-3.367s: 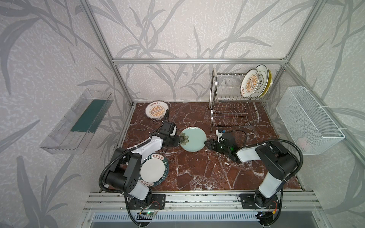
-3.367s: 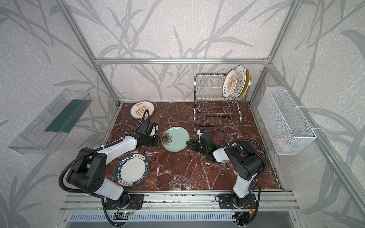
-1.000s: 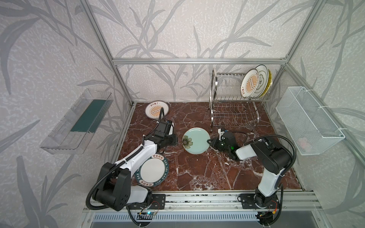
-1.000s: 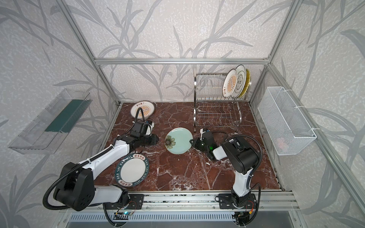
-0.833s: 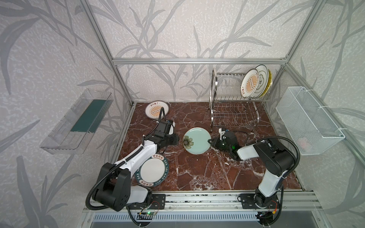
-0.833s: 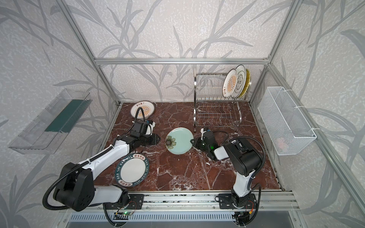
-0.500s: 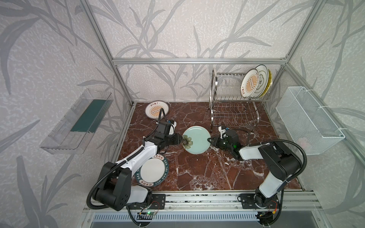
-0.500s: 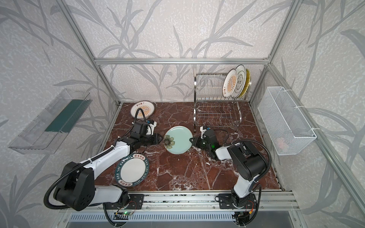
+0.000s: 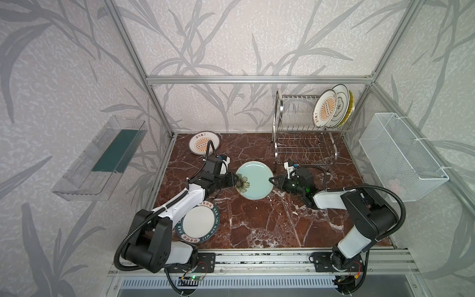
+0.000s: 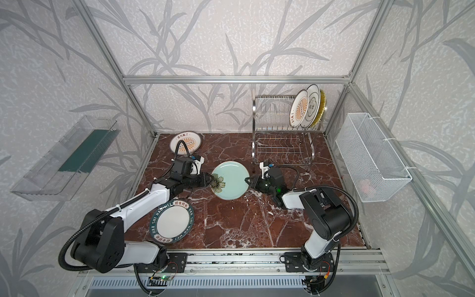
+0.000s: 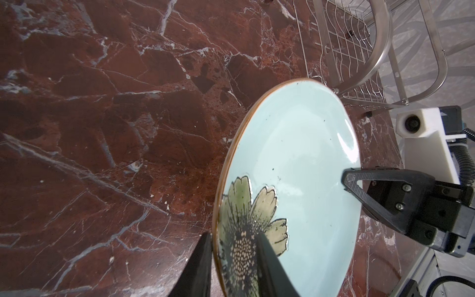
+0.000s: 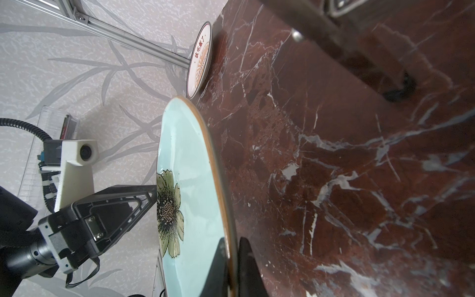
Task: Load plates into a dish rack
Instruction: Pick up the plate from the center of the table.
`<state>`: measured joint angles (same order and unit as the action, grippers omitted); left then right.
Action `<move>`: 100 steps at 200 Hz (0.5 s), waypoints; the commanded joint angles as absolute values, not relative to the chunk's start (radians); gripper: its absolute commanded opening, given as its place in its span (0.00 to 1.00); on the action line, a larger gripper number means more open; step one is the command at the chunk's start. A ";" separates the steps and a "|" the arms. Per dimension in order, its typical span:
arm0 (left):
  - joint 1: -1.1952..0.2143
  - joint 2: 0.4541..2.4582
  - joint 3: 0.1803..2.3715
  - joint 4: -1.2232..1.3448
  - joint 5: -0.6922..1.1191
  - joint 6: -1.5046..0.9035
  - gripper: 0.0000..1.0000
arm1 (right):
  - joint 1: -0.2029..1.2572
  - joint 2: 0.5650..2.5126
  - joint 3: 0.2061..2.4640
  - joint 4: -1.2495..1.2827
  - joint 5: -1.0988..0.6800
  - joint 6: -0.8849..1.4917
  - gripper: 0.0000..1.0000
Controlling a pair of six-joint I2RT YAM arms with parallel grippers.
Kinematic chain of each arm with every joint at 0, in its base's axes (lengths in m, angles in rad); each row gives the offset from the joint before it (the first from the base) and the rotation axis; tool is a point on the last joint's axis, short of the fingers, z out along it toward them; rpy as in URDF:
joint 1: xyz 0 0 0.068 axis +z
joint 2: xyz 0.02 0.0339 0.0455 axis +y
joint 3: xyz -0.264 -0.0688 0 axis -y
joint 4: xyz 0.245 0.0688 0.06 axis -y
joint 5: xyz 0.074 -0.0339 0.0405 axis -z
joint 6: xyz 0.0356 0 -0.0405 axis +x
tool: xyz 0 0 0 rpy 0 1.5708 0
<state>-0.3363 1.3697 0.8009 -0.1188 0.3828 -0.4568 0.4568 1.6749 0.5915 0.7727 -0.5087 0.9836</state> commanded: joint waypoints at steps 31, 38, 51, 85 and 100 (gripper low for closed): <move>-0.333 1.374 0.782 -0.085 0.395 -0.475 0.27 | 0.452 1.626 0.606 0.969 -0.575 1.032 0.00; -0.333 1.375 0.781 -0.076 0.398 -0.480 0.27 | 0.452 1.629 0.606 0.977 -0.578 1.035 0.00; -0.333 1.372 0.776 -0.060 0.409 -0.487 0.27 | 0.452 1.632 0.606 0.985 -0.581 1.042 0.00; -0.333 1.369 0.760 -0.003 0.451 -0.516 0.24 | 0.453 1.632 0.605 0.988 -0.577 1.044 0.00; -0.333 1.369 0.757 0.012 0.469 -0.522 0.21 | 0.452 1.628 0.605 0.985 -0.574 1.042 0.00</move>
